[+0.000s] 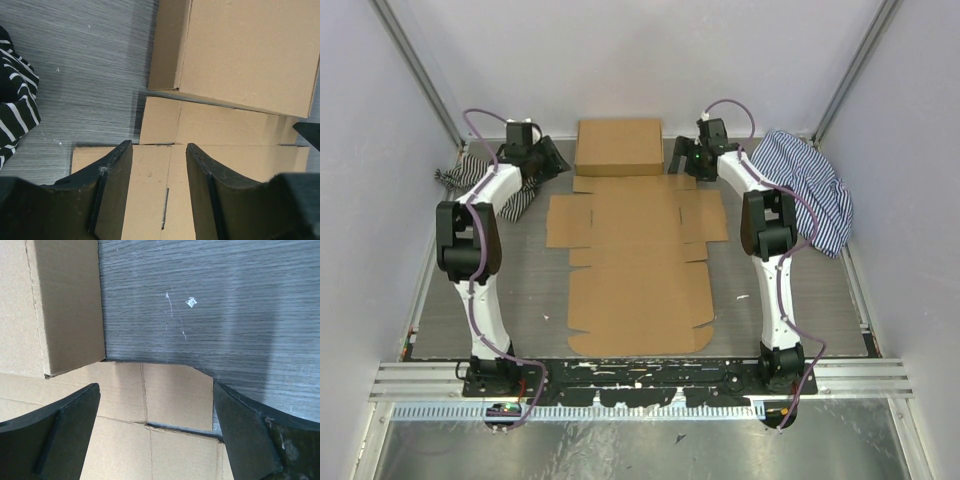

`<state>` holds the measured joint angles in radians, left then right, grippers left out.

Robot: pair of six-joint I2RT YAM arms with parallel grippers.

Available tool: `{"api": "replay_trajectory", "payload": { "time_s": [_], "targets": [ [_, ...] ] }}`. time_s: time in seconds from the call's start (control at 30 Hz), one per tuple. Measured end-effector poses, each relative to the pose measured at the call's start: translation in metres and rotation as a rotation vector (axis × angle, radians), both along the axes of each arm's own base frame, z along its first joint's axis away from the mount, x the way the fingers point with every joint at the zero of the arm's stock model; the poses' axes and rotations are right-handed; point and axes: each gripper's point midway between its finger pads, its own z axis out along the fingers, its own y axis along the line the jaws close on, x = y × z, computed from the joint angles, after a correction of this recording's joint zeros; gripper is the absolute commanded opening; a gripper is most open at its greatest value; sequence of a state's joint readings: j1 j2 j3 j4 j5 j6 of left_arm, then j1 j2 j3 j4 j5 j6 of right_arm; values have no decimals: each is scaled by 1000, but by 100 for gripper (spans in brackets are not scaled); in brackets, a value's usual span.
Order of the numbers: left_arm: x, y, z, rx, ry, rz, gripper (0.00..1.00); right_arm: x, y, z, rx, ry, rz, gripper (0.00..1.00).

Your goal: Fold the paper box

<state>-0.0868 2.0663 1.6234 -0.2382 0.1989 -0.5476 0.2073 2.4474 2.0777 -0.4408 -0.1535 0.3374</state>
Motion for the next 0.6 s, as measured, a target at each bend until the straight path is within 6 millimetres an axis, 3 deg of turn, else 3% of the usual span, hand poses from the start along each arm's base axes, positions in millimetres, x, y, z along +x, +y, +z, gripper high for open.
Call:
{"api": "replay_trajectory", "payload": {
  "time_s": [0.6],
  "targets": [
    [5, -3, -45, 29, 48, -12, 49, -2, 7, 0, 28, -20, 38, 96]
  ]
}}
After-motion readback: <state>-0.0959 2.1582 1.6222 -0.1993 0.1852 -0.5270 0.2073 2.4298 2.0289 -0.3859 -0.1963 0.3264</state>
